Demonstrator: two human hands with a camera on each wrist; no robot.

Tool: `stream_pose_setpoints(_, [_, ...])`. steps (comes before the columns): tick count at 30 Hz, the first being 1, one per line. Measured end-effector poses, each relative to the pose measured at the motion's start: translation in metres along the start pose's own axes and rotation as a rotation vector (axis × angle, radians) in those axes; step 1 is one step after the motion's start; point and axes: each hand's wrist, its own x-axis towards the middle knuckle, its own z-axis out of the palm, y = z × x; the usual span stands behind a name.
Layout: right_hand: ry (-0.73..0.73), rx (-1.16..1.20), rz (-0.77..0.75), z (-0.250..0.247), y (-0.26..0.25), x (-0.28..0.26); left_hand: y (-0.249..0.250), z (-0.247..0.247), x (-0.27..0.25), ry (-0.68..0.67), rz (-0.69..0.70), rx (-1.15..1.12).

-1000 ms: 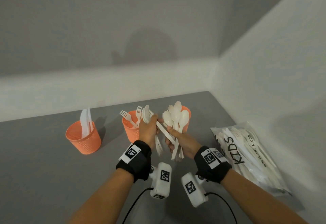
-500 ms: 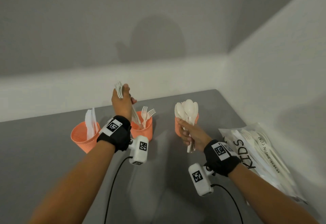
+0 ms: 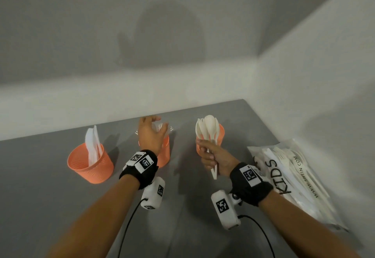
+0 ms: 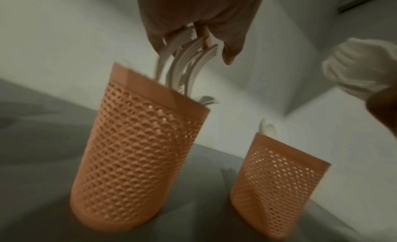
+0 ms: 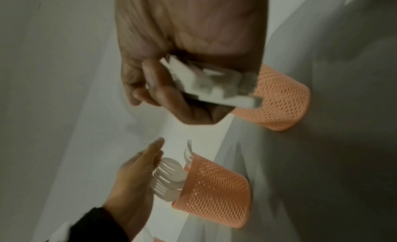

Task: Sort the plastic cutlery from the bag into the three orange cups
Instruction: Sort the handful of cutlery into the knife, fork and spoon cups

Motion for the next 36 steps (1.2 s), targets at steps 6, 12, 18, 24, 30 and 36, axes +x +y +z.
stream_pose_setpoints(6, [-0.074,0.0,0.006,0.009,0.004,-0.003,0.038,-0.017,-0.031,-0.035,0.151,-0.293])
stream_pose_setpoints(12, [-0.312,0.004,0.073,0.034,0.001,-0.014,0.05,-0.015,-0.063,-0.63,-0.323,-0.628])
stream_pose_setpoints(18, [-0.295,-0.012,0.127,0.047,-0.003,-0.027,0.076,-0.022,-0.078,-0.579,-0.342,-0.625])
stream_pose_setpoints(24, [-0.133,-0.365,-0.074,0.042,-0.004,-0.037,0.074,-0.013,-0.074,-0.399,-0.271,-0.454])
stream_pose_setpoints(30, [0.076,-0.232,-0.188,0.041,0.014,-0.037,0.08,-0.005,-0.075,-0.333,-0.282,-0.391])
stream_pose_setpoints(36, [0.219,-0.236,-0.306,0.037,0.018,-0.036,0.077,-0.003,-0.084,-0.227,-0.183,-0.292])
